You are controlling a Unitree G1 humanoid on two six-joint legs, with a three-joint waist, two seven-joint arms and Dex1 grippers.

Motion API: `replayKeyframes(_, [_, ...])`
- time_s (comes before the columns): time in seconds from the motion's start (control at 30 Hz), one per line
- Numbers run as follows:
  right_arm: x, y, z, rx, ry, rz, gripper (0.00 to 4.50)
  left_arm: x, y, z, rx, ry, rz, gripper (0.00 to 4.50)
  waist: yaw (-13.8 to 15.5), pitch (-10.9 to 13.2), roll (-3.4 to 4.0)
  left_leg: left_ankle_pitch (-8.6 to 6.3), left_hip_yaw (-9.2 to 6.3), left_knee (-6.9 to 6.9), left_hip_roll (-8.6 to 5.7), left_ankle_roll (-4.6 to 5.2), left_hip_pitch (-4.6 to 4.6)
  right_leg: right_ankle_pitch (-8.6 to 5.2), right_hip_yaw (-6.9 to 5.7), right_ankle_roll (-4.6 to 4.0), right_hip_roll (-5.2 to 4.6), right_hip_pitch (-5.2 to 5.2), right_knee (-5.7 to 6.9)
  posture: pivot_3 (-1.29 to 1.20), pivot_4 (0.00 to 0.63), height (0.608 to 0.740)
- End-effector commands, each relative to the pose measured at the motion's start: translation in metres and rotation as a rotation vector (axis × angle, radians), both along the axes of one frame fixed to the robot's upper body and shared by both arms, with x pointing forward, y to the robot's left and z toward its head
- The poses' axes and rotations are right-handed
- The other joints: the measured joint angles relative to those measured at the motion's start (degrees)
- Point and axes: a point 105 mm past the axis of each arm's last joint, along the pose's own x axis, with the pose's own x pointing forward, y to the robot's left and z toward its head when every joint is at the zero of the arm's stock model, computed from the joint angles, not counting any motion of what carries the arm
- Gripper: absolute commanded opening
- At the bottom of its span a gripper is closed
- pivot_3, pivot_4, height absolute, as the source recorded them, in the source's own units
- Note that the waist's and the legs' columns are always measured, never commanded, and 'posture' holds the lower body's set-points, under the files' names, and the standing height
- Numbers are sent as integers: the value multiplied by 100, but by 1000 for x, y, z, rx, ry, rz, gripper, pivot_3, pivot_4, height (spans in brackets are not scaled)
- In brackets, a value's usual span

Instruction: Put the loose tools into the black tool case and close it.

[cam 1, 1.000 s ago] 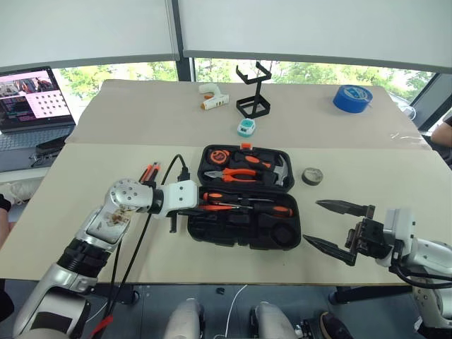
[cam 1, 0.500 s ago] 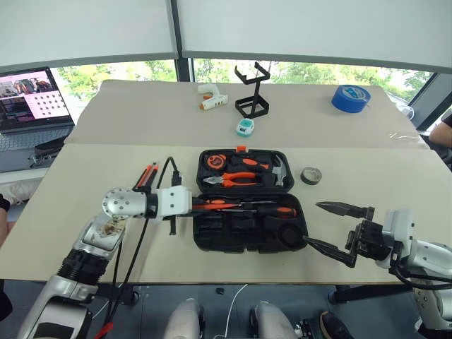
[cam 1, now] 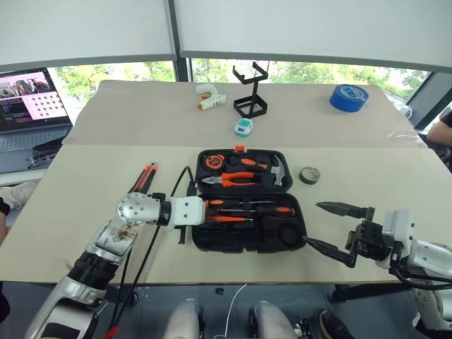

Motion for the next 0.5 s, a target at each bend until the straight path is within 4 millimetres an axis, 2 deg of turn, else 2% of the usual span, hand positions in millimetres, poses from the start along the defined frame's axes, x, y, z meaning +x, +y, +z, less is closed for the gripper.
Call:
replayKeyframes(0.03, [-1, 5, 10, 0, -56, 12, 4500, -4, 4, -4, 65, 8, 3, 450, 0, 0, 0, 0, 0, 0, 0, 0, 0, 0, 0, 0, 0, 0, 0, 0, 150, 740])
replayKeyframes(0.2, [0, 7, 11, 1, -58, 17, 4500, -1, 2, -3, 91, 22, 27, 450, 2, 0, 0, 0, -1, 0, 0, 0, 4, 0, 2, 0, 0, 2, 1, 0, 150, 740])
replayKeyframes(0.5, [1, 9, 10, 1, -52, 25, 4500, 3, -12, -2, 73, 28, 40, 450, 6, 0, 0, 0, -1, 4, -1, 0, 5, 0, 2, 0, 1, 6, 2, 0, 150, 740])
